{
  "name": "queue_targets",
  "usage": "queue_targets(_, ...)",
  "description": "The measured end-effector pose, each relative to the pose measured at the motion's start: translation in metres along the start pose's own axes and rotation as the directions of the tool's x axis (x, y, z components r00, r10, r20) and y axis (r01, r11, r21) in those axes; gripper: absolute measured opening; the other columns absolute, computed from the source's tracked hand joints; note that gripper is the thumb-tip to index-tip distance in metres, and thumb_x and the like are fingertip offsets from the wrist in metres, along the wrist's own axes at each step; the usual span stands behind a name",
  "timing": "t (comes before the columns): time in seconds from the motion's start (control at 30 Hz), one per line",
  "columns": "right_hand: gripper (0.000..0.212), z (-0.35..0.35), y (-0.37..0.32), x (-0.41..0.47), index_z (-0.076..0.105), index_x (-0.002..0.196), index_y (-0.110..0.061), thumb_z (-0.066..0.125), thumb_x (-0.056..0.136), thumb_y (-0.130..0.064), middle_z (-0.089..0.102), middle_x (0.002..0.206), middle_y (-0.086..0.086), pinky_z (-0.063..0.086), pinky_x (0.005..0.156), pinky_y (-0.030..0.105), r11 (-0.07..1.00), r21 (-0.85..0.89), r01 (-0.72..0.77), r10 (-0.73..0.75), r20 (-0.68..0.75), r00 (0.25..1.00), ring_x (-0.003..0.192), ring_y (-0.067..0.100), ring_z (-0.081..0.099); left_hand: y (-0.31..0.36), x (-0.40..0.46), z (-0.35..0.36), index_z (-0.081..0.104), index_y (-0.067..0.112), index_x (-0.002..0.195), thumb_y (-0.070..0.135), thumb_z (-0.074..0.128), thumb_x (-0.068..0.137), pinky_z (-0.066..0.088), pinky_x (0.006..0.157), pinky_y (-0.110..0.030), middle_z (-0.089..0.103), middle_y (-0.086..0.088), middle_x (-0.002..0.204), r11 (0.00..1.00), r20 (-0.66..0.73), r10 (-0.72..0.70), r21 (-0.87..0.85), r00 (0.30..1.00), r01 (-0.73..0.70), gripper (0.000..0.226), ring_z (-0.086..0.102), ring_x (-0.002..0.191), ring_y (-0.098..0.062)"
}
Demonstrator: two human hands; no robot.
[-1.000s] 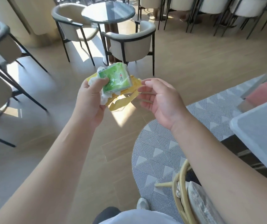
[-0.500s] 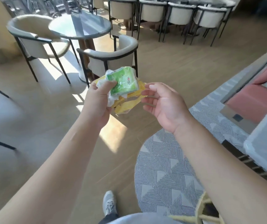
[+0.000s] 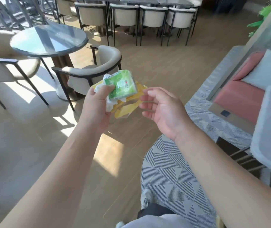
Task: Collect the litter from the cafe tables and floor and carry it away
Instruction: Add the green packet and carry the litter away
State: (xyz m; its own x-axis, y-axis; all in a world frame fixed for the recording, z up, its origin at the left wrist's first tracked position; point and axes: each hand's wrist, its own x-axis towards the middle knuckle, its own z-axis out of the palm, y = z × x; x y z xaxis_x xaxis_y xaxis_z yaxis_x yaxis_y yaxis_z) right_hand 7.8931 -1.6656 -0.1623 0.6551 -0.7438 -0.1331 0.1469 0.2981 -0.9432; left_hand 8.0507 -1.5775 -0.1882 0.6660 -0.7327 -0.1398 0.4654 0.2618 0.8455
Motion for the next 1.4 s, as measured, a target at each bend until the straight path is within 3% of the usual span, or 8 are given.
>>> queue_targets(0.2,0.014,-0.013,0.005,0.058,0.065,0.097,-0.013,0.052,0.094,-0.014,0.068,0.081,0.002,0.05,0.057,0.026,0.999,0.052,-0.018,0.02,-0.056,0.998,0.069,0.016,0.062,-0.008,0.061,0.01,0.058,0.017,0.106,0.013,0.066,0.084,0.058,0.057,-0.034,0.079,-0.005,0.09,0.999,0.018,-0.038,0.019,0.999,0.038,0.024,0.077,0.078,-0.024)
queue_targets(0.4,0.018,-0.041,-0.005,0.135,0.066,0.094,-0.015,0.058,0.079,-0.022,0.067,0.081,0.002,0.05,0.056,0.026,0.993,0.111,-0.026,0.033,-0.064,0.997,0.068,0.017,0.062,-0.021,0.141,0.047,0.059,0.016,0.107,0.014,0.068,0.082,0.059,0.063,-0.036,0.078,-0.006,0.094,0.996,0.023,-0.053,0.076,0.998,0.051,0.027,0.077,0.084,-0.025)
queue_targets(0.8,0.017,-0.152,-0.052,0.266,0.067,0.093,-0.016,0.057,0.081,-0.023,0.068,0.092,0.005,0.05,0.062,0.027,0.992,0.096,0.081,-0.072,-0.09,0.993,0.076,0.017,0.062,-0.057,0.293,0.159,0.064,0.018,0.105,0.011,0.065,0.085,0.061,0.071,-0.036,0.078,-0.006,0.1,0.99,0.09,-0.112,0.097,0.99,0.104,0.021,0.076,0.087,-0.024)
queue_targets(0.93,0.015,-0.176,-0.06,0.291,0.068,0.091,-0.019,0.057,0.081,-0.024,0.069,0.091,0.004,0.05,0.062,0.028,0.992,0.086,0.094,-0.081,-0.137,0.987,0.076,0.016,0.063,-0.067,0.326,0.188,0.061,0.012,0.124,0.014,0.066,0.084,0.056,0.087,-0.045,0.075,-0.011,0.114,0.979,0.118,-0.147,0.157,0.982,0.128,0.041,0.074,0.099,-0.028)
queue_targets(1.0,0.014,-0.188,-0.062,0.304,0.068,0.09,-0.02,0.057,0.081,-0.024,0.07,0.091,0.003,0.05,0.063,0.028,0.99,0.087,0.109,-0.094,-0.165,0.982,0.076,0.016,0.064,-0.072,0.345,0.201,0.058,0.008,0.13,0.016,0.067,0.082,0.054,0.086,-0.045,0.074,-0.011,0.115,0.973,0.143,-0.159,0.193,0.977,0.13,0.049,0.073,0.101,-0.028)
queue_targets(1.13,0.013,-0.204,-0.066,0.338,0.067,0.089,-0.019,0.057,0.081,-0.023,0.07,0.088,0.002,0.05,0.061,0.027,0.99,0.091,0.11,-0.088,-0.219,0.972,0.076,0.016,0.063,-0.083,0.386,0.214,0.06,0.015,0.117,0.016,0.067,0.082,0.056,0.084,-0.044,0.076,-0.005,0.106,0.967,0.185,-0.173,0.22,0.967,0.131,0.035,0.074,0.098,-0.027)
queue_targets(1.23,0.013,-0.214,-0.067,0.371,0.067,0.089,-0.019,0.057,0.081,-0.023,0.069,0.088,0.003,0.049,0.062,0.028,0.991,0.089,0.103,-0.076,-0.261,0.962,0.075,0.017,0.063,-0.09,0.424,0.218,0.06,0.016,0.115,0.015,0.066,0.083,0.055,0.088,-0.048,0.076,-0.006,0.106,0.961,0.204,-0.197,0.231,0.959,0.149,0.033,0.074,0.099,-0.027)
queue_targets(1.4,0.016,-0.223,-0.074,0.445,0.065,0.093,-0.016,0.056,0.081,-0.022,0.068,0.089,0.004,0.049,0.062,0.028,0.992,0.084,0.093,-0.063,-0.304,0.95,0.074,0.016,0.063,-0.1,0.508,0.228,0.061,0.012,0.118,0.015,0.066,0.083,0.057,0.082,-0.045,0.076,-0.006,0.106,0.961,0.222,-0.226,0.213,0.949,0.179,0.035,0.074,0.096,-0.027)
